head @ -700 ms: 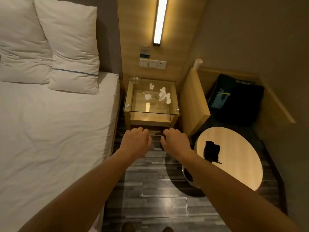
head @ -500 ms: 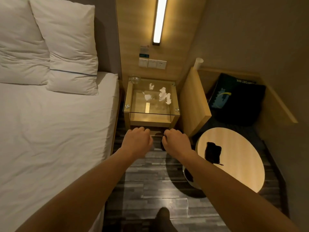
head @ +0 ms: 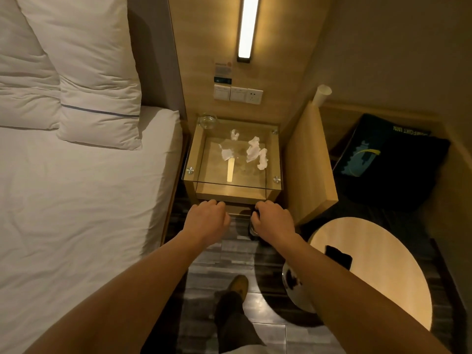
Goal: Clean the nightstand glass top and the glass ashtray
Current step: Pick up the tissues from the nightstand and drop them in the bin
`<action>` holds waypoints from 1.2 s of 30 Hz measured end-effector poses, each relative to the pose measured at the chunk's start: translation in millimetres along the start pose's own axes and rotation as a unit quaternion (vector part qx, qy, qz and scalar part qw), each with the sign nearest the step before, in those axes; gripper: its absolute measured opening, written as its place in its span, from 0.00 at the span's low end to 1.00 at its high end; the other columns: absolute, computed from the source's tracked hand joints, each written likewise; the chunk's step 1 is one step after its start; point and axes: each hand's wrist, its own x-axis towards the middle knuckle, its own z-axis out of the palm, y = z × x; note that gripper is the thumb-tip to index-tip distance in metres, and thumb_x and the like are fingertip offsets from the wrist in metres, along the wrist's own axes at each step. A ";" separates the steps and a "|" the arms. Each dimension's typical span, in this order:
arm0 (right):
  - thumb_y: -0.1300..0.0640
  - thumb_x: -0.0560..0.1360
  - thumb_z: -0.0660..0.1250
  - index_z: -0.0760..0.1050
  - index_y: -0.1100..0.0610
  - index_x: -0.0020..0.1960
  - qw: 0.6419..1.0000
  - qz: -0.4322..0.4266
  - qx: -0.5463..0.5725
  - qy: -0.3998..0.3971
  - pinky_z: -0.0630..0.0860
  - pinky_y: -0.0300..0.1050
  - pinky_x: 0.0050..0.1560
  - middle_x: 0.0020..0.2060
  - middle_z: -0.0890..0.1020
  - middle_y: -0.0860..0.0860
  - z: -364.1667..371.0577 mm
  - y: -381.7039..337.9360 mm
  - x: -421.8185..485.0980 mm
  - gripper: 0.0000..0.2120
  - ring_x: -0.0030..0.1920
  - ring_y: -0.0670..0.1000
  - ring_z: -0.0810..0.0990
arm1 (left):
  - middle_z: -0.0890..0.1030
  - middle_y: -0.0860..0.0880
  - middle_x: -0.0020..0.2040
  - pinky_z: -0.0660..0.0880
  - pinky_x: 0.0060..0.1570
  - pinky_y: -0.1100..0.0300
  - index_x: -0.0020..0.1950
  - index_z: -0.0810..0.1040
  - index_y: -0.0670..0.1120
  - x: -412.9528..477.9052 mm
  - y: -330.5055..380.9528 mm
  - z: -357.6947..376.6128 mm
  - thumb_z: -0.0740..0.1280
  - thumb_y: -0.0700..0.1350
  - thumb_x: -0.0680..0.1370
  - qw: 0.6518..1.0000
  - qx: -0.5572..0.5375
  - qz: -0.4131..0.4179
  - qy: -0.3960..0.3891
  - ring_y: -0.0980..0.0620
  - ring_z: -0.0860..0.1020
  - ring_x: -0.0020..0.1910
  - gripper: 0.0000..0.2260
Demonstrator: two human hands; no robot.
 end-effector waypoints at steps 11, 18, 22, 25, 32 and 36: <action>0.50 0.82 0.58 0.77 0.54 0.53 0.999 0.005 0.013 -0.043 0.78 0.56 0.52 0.48 0.81 0.50 -24.7 61.2 122.3 0.11 0.46 0.53 0.79 | 0.73 0.53 0.39 0.69 0.39 0.54 0.46 0.74 0.50 131.1 27.3 3.8 0.58 0.52 0.84 0.997 -0.010 -0.072 -0.010 0.51 0.74 0.37 0.11; 0.52 0.81 0.58 0.77 0.55 0.50 0.998 0.020 0.018 -0.054 0.79 0.54 0.48 0.47 0.81 0.51 13.2 96.7 203.3 0.11 0.46 0.54 0.79 | 0.77 0.48 0.42 0.77 0.42 0.51 0.47 0.77 0.46 220.2 5.7 51.3 0.58 0.51 0.84 0.991 -0.054 -0.120 -0.022 0.48 0.77 0.40 0.12; 0.52 0.81 0.58 0.75 0.54 0.47 0.998 0.032 0.043 -0.040 0.79 0.55 0.46 0.47 0.80 0.52 55.4 116.1 254.7 0.10 0.44 0.52 0.78 | 0.79 0.47 0.44 0.73 0.41 0.53 0.51 0.79 0.45 267.2 -17.9 111.6 0.59 0.50 0.84 0.989 -0.065 -0.132 -0.017 0.48 0.77 0.41 0.12; 0.51 0.81 0.59 0.78 0.55 0.53 0.997 0.046 0.053 -0.008 0.80 0.54 0.47 0.51 0.81 0.52 101.7 136.4 292.9 0.12 0.47 0.53 0.79 | 0.81 0.44 0.50 0.78 0.45 0.49 0.58 0.80 0.43 302.9 -41.2 169.2 0.59 0.50 0.84 0.992 -0.047 -0.119 -0.005 0.45 0.79 0.46 0.14; 0.50 0.80 0.64 0.77 0.57 0.64 0.993 0.040 0.054 0.097 0.79 0.54 0.51 0.60 0.79 0.55 159.0 170.1 363.3 0.16 0.56 0.56 0.79 | 0.76 0.41 0.68 0.71 0.65 0.42 0.72 0.72 0.44 364.2 -84.3 257.8 0.59 0.59 0.82 0.995 0.007 -0.090 0.034 0.41 0.74 0.68 0.25; 0.47 0.80 0.65 0.73 0.54 0.70 0.988 0.051 0.067 0.126 0.79 0.55 0.59 0.70 0.73 0.53 174.6 179.8 393.5 0.21 0.65 0.55 0.76 | 0.65 0.40 0.82 0.60 0.77 0.41 0.81 0.63 0.44 388.7 -100.2 292.1 0.55 0.68 0.81 0.998 0.009 -0.062 0.022 0.41 0.61 0.82 0.37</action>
